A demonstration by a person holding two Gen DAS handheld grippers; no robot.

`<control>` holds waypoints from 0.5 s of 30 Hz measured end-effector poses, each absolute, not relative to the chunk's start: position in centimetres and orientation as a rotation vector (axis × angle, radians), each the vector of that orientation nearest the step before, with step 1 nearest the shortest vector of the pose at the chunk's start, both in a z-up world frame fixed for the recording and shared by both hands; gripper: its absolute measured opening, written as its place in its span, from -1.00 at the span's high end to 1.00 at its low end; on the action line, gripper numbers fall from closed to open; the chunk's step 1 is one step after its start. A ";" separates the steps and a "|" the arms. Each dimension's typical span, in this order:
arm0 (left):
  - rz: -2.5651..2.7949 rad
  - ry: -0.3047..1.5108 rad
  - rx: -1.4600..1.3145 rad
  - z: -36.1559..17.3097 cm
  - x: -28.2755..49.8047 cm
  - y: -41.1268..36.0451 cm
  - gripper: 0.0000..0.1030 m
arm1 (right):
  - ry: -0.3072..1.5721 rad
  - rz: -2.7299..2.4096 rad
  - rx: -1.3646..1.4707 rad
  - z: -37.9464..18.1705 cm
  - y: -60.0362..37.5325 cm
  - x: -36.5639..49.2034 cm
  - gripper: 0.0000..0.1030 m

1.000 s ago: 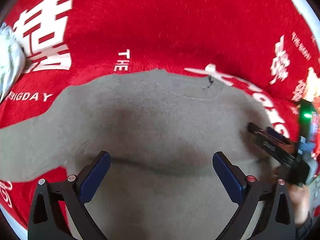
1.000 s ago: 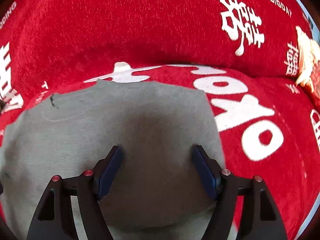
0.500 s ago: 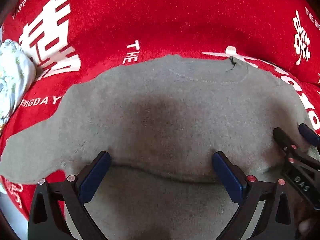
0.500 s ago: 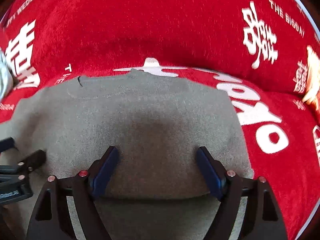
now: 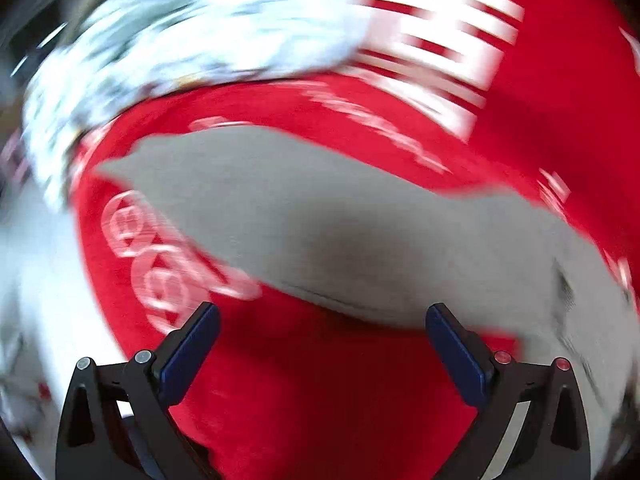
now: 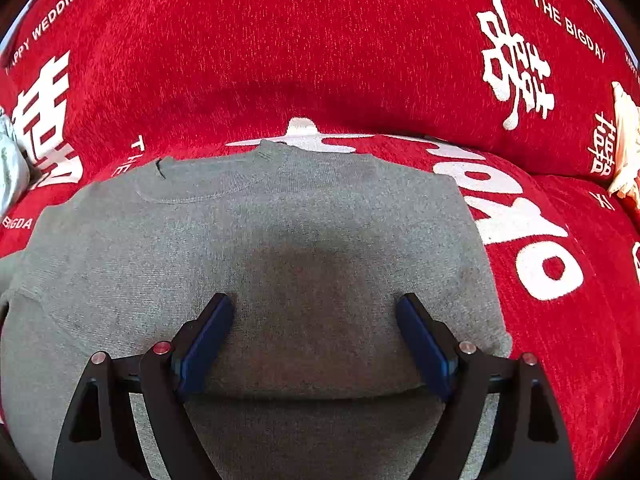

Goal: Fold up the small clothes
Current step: 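Move the left tool toward the other sleeve cuff, then close the left tool on the other sleeve cuff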

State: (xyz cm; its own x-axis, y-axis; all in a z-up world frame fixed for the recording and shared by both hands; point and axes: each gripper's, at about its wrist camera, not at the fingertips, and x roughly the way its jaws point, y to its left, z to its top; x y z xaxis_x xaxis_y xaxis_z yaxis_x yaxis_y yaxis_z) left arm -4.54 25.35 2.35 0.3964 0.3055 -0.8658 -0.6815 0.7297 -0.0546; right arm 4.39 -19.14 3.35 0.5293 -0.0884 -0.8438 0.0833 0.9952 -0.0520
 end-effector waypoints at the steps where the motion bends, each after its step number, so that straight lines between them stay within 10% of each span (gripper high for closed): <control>1: 0.684 0.964 -0.473 2.3 -5.4 27.1 -1.00 | 1.008 -0.104 -0.007 3.3 -19.1 4.4 -0.68; 13: 0.668 0.854 -0.784 0.0 -5.9 39.0 -0.97 | 1.007 -0.107 -0.020 3.3 -18.9 4.3 -0.68; 15: 0.660 0.832 -0.768 0.5 -5.1 39.5 -0.45 | 1.007 -0.107 -0.020 3.3 -18.9 4.3 -0.68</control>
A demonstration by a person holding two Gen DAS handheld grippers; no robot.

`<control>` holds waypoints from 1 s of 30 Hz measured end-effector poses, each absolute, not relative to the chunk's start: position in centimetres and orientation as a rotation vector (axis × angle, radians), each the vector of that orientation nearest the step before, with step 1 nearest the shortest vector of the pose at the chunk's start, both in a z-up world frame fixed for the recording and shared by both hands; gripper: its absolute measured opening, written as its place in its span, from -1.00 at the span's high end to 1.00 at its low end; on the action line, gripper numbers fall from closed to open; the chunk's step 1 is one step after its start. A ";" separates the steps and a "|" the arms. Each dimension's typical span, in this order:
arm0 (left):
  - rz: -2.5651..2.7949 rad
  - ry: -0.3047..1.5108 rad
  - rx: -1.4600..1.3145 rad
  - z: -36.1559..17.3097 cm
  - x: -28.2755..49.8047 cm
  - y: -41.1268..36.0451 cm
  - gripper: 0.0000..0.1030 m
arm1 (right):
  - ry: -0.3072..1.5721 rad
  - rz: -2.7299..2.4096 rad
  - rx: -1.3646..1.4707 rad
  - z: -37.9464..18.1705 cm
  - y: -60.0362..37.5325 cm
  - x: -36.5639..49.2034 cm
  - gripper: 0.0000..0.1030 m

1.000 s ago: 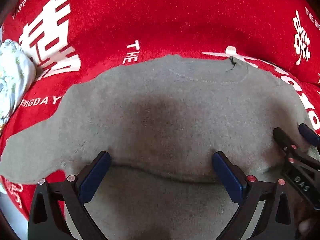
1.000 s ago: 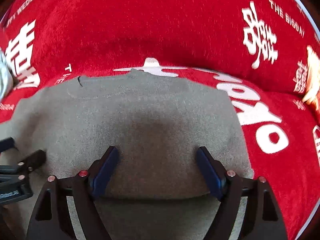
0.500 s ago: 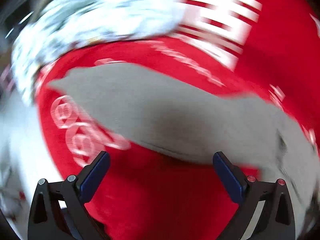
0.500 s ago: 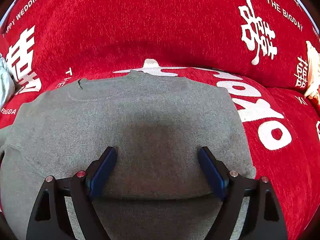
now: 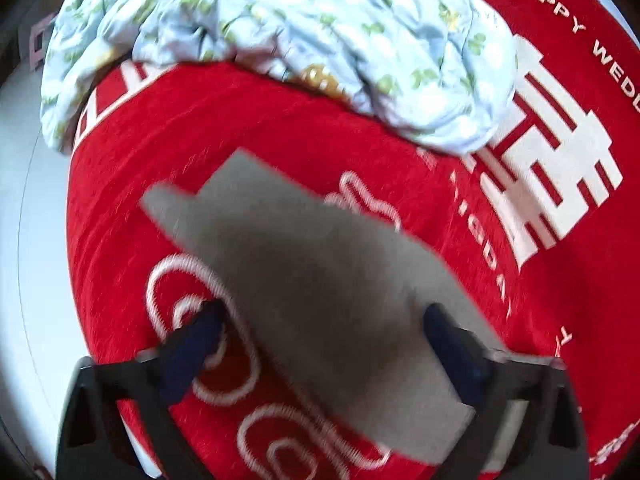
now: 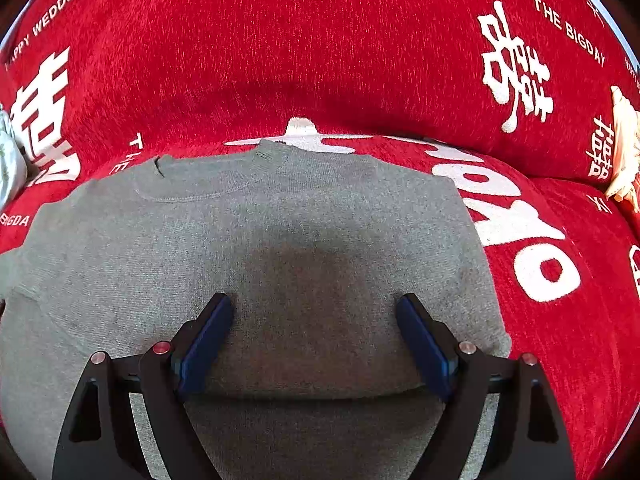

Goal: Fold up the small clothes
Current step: 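Close the left tool on the other sleeve cuff, then lay the held sleeve across the sweater body with the left tool and open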

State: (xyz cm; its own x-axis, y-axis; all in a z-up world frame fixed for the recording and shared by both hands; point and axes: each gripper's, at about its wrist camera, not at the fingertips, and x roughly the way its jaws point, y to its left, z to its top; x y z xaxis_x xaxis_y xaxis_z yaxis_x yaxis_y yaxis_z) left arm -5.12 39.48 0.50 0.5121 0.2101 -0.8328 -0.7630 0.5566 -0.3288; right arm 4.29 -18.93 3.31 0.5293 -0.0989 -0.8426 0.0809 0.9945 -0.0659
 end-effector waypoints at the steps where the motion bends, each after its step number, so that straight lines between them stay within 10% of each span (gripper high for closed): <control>1: 0.647 0.832 -0.749 0.7 -4.7 39.7 0.11 | 1.007 -0.107 -0.020 3.3 -18.9 4.3 -0.68; 3: 0.604 0.843 -0.770 0.5 -4.3 40.4 0.82 | 1.007 -0.107 -0.020 3.3 -18.9 4.3 -0.68; 30: 0.527 0.850 -0.517 6.6 -0.7 32.4 0.82 | 1.007 -0.106 -0.019 3.3 -18.9 4.2 -0.68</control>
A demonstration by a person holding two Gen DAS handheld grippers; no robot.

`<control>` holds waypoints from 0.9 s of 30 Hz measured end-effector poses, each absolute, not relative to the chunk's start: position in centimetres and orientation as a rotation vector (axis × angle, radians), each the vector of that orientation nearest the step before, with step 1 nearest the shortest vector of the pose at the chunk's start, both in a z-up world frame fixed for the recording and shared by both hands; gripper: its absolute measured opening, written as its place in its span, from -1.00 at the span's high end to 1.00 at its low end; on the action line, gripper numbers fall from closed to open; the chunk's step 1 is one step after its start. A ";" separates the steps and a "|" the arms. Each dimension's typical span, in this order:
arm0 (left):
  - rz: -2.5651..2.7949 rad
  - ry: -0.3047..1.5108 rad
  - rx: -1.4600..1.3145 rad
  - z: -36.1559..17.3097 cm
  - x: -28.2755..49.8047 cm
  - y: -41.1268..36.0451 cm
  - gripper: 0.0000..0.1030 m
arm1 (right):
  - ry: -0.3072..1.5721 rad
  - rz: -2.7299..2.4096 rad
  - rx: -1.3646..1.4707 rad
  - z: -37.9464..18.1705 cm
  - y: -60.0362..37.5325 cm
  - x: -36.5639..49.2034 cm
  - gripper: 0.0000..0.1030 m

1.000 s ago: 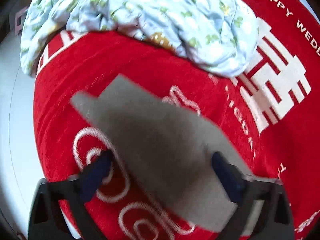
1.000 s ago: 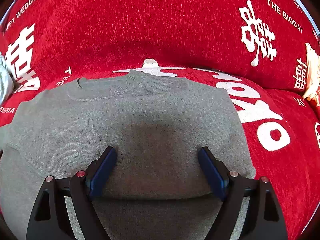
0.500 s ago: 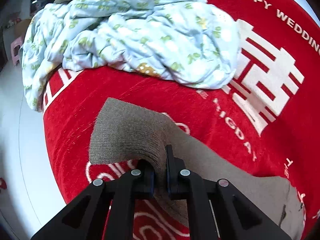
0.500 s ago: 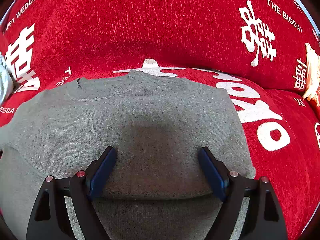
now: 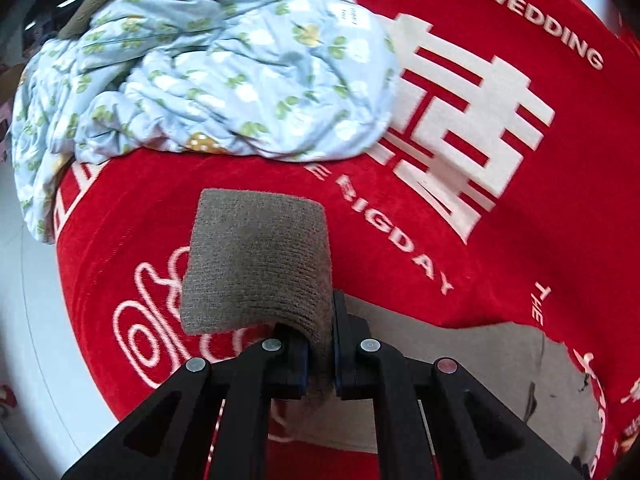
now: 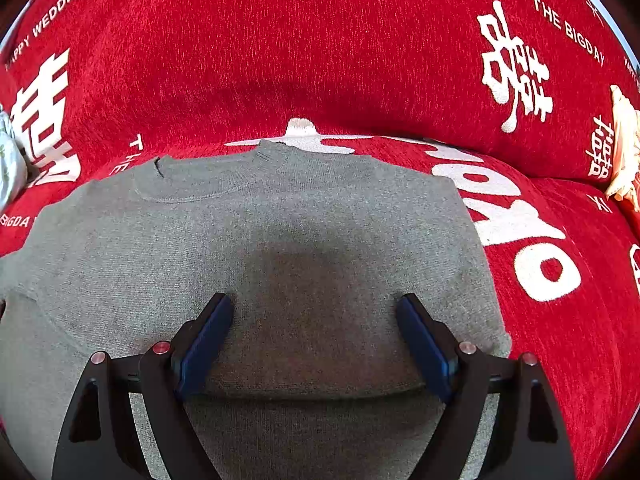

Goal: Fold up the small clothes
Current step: 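Lay the held sleeve across the sweater body with the left tool and open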

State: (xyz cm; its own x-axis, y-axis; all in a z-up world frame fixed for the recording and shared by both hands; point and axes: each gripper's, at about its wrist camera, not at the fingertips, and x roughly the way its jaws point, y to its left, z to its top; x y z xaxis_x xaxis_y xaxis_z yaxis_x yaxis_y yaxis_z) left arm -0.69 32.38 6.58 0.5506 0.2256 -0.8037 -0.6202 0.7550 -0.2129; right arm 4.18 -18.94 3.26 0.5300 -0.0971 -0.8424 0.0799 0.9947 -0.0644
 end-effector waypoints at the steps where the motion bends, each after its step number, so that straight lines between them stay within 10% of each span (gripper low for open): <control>1: 0.518 0.859 -0.515 6.6 -0.4 31.9 0.82 | 1.007 -0.106 -0.019 3.3 -18.9 4.2 -0.68; 27: 0.232 1.055 -0.269 7.1 5.5 10.0 0.82 | 0.998 -0.098 0.009 3.2 -19.1 4.2 -0.69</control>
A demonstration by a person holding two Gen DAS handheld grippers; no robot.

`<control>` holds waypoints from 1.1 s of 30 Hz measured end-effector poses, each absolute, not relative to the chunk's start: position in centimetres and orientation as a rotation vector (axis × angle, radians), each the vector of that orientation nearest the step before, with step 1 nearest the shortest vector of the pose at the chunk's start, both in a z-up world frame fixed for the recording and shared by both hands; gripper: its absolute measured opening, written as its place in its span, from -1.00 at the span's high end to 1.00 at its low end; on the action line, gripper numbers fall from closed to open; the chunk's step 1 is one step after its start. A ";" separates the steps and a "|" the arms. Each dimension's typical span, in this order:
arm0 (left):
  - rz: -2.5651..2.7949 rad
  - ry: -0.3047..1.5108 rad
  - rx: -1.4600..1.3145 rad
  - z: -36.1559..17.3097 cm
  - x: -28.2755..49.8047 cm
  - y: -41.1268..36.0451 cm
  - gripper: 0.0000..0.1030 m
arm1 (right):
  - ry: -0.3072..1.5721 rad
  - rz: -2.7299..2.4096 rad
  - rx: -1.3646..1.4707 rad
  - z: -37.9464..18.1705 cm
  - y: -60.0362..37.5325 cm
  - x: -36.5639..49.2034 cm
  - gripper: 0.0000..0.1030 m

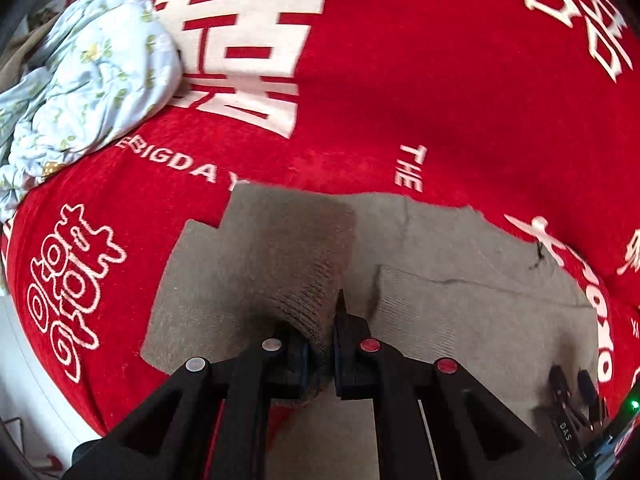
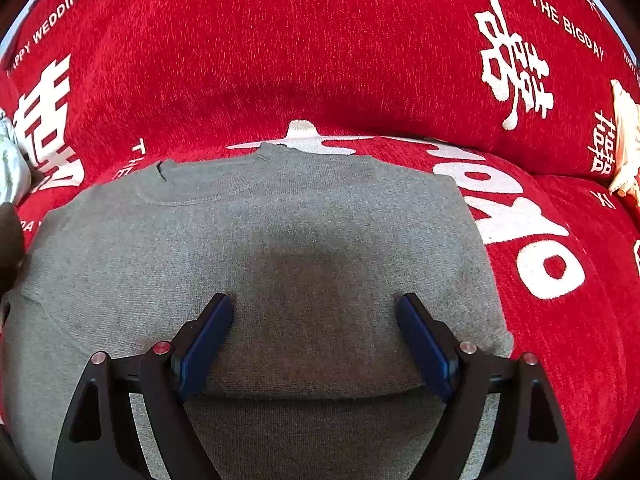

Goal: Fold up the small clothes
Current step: 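Lay the held sleeve across the sweater body with the left tool and open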

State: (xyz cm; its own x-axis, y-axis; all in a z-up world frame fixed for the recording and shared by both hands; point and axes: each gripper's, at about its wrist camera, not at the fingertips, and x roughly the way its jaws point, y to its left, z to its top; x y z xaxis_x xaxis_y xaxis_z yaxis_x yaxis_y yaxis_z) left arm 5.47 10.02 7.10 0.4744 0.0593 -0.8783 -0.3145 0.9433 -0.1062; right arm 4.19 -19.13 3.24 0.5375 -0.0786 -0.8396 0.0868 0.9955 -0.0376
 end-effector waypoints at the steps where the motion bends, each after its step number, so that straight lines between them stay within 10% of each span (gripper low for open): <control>1: 0.230 1.057 -0.261 7.1 5.5 9.6 0.82 | 0.998 -0.098 0.011 3.2 -19.2 4.2 -0.69; 33: 0.080 1.065 -0.063 10.4 7.8 -7.9 0.82 | 0.996 -0.022 -0.006 4.4 -21.4 -2.0 -0.70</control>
